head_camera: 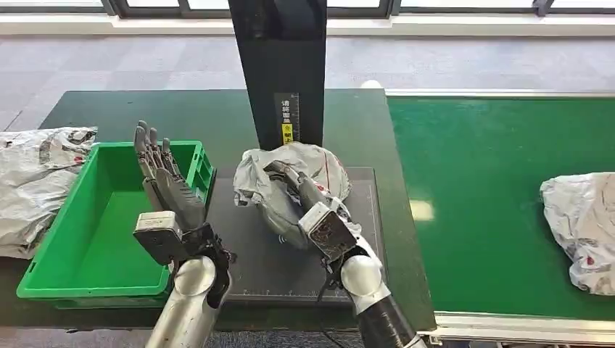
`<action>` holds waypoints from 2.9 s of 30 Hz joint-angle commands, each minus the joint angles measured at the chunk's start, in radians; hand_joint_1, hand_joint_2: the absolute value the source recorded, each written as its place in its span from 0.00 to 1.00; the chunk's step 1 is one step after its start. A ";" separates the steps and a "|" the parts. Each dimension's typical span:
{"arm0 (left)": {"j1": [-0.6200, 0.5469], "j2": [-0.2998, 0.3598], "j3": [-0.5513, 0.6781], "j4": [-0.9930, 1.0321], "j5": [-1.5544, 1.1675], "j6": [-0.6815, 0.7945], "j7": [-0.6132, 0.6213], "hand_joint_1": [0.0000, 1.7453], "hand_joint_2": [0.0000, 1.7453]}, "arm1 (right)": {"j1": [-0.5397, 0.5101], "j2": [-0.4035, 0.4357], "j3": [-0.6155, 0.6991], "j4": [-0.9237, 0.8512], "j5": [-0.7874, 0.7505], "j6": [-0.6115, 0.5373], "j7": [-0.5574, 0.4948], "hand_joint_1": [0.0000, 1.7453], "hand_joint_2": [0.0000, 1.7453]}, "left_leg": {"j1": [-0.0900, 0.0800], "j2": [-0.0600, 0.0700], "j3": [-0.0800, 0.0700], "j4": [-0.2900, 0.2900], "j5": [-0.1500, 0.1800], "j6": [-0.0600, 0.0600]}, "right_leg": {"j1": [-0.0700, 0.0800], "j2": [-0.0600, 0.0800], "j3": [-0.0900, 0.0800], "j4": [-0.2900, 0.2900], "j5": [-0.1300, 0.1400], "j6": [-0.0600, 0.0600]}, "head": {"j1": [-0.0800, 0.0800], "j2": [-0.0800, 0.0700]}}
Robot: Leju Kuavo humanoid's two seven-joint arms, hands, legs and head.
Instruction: Moved the parcel from conveyor to table for the left to box.
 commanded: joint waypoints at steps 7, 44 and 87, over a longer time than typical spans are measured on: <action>-0.036 0.018 0.030 0.062 0.003 -0.018 0.003 0.00 0.00 | -0.037 -0.049 -0.043 0.032 0.045 -0.061 0.003 0.00 1.00 | 0.000 0.000 0.001 -0.001 0.001 0.001 | 0.000 -0.001 0.002 -0.001 0.001 0.000 | 0.000 0.000; 0.035 0.059 0.009 0.035 -0.191 -0.075 0.080 0.00 0.00 | 0.211 -0.106 -0.039 -0.475 0.215 -0.187 -0.111 0.00 1.00 | 0.000 -0.002 0.000 -0.001 0.000 0.002 | 0.000 -0.002 0.001 -0.001 -0.001 0.001 | 0.000 0.000; -0.155 0.102 -0.188 0.826 -1.134 -0.394 0.447 0.00 1.00 | 0.170 -0.145 -0.059 -0.519 0.088 -0.133 -0.129 0.00 1.00 | -0.002 0.004 0.004 -0.002 0.000 0.003 | 0.000 0.003 0.004 -0.003 0.002 0.002 | 0.000 0.000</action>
